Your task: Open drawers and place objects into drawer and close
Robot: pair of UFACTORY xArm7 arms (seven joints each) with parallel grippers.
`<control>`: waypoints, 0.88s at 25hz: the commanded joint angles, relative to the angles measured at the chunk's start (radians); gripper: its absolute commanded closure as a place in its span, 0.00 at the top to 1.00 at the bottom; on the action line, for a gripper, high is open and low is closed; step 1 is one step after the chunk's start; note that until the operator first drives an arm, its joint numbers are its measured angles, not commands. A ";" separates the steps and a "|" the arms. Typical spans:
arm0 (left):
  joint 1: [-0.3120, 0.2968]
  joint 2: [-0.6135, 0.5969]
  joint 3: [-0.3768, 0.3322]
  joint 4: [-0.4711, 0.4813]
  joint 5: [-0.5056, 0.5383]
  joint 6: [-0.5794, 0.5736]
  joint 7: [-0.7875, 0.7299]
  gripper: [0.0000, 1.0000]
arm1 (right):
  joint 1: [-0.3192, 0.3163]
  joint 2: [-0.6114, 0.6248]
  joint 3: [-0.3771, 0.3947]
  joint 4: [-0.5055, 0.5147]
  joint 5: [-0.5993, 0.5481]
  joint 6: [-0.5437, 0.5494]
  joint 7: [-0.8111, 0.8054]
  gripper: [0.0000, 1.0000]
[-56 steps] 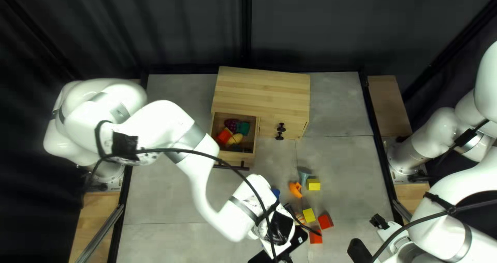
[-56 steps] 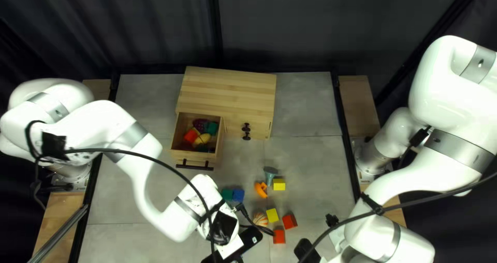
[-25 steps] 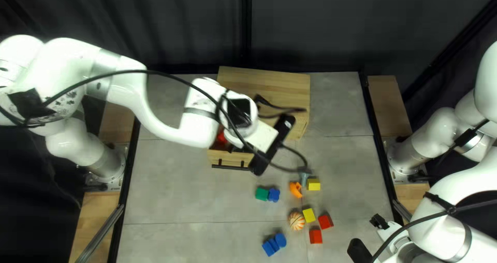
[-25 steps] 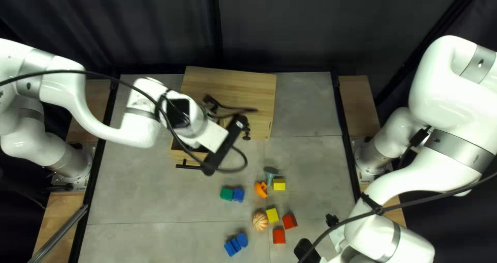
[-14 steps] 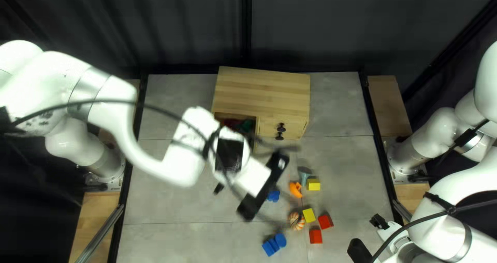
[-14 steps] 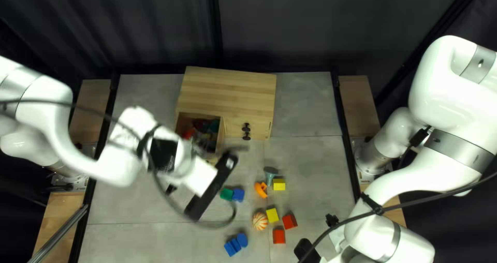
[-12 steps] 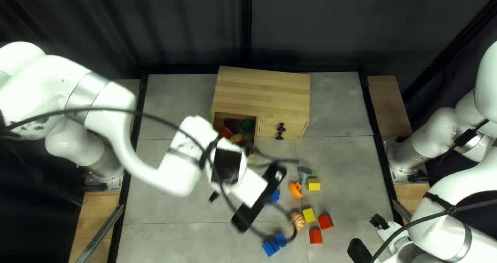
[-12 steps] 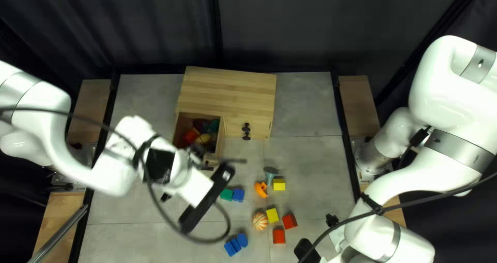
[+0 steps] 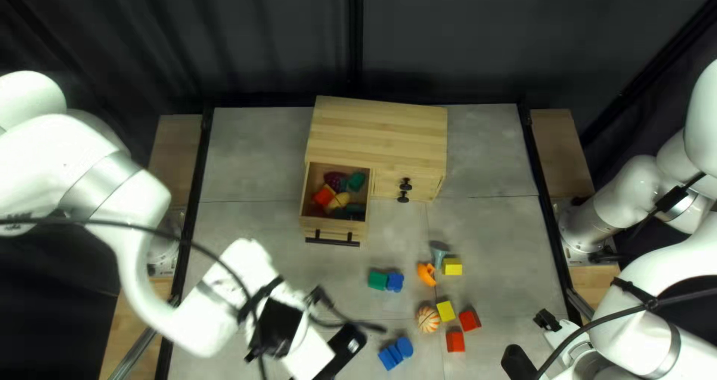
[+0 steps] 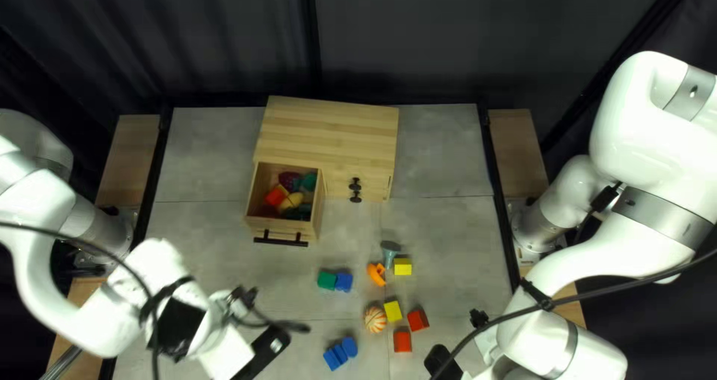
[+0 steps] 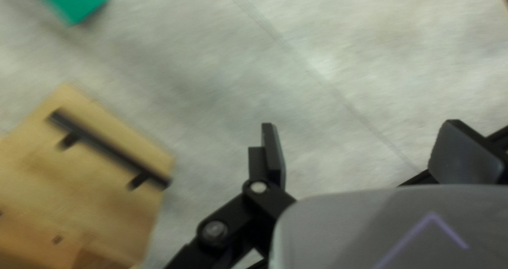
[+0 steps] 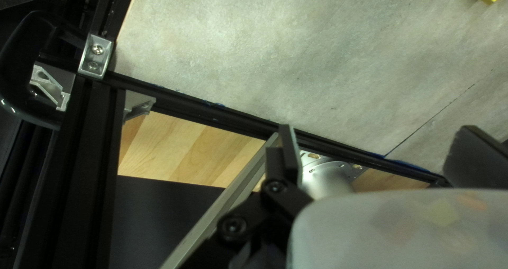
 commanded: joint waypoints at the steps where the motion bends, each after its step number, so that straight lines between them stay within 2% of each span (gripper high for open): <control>1: -0.044 -0.039 -0.043 -0.079 -0.053 -0.081 -0.075 1.00 | 0.000 0.000 0.000 0.000 0.000 0.000 0.000 1.00; 8: -0.086 0.024 -0.069 -0.065 -0.017 -0.113 -0.177 1.00 | 0.000 0.000 0.000 0.000 0.000 0.000 0.000 1.00; 14: -0.137 0.039 -0.094 -0.108 0.011 -0.180 -0.297 1.00 | 0.000 0.000 0.000 0.000 0.000 0.000 0.000 1.00; 22: -0.143 0.028 -0.099 -0.126 0.011 -0.194 -0.314 1.00 | 0.000 0.000 0.000 0.000 0.000 0.000 0.000 1.00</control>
